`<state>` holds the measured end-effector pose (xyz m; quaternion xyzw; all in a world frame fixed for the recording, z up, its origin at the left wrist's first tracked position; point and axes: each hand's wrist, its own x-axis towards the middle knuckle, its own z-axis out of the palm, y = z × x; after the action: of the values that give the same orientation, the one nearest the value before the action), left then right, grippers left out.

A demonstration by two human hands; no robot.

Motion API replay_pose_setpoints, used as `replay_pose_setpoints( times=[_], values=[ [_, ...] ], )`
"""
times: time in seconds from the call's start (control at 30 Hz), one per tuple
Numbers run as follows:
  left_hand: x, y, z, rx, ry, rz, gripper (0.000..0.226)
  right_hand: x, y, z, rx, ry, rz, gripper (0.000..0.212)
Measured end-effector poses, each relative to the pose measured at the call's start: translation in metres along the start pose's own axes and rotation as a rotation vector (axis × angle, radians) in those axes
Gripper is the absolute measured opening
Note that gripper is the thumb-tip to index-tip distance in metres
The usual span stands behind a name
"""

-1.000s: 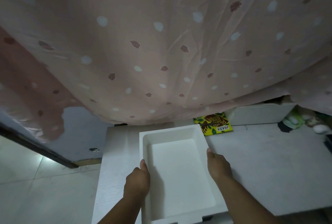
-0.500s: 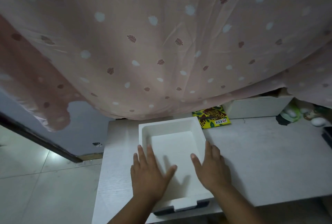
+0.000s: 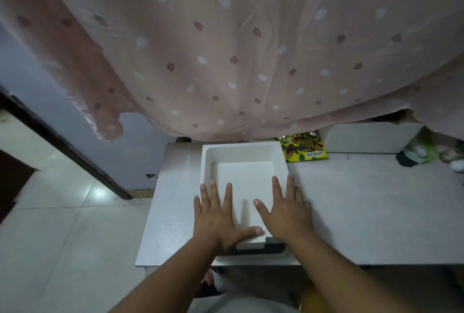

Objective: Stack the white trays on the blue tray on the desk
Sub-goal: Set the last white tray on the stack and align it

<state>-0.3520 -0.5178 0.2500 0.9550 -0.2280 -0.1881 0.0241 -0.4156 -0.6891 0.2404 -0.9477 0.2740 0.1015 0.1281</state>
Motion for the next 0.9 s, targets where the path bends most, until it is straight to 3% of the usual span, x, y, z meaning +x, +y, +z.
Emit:
replay_pose_setpoints(
  times=[0.43, 0.7, 0.9],
  values=[
    [-0.002, -0.003, 0.004, 0.013, -0.039, 0.019, 0.138, -0.005, -0.003, 0.001, -0.058, -0.010, 0.018, 0.088],
    [0.041, -0.009, -0.025, -0.068, 0.091, 0.050, 0.110, 0.042, -0.007, -0.024, -0.013, -0.001, -0.052, 0.088],
    [0.123, -0.022, -0.053, 0.054, 0.109, 0.077, 0.096, 0.119, -0.022, -0.042, -0.055, -0.002, -0.117, 0.082]
  ],
)
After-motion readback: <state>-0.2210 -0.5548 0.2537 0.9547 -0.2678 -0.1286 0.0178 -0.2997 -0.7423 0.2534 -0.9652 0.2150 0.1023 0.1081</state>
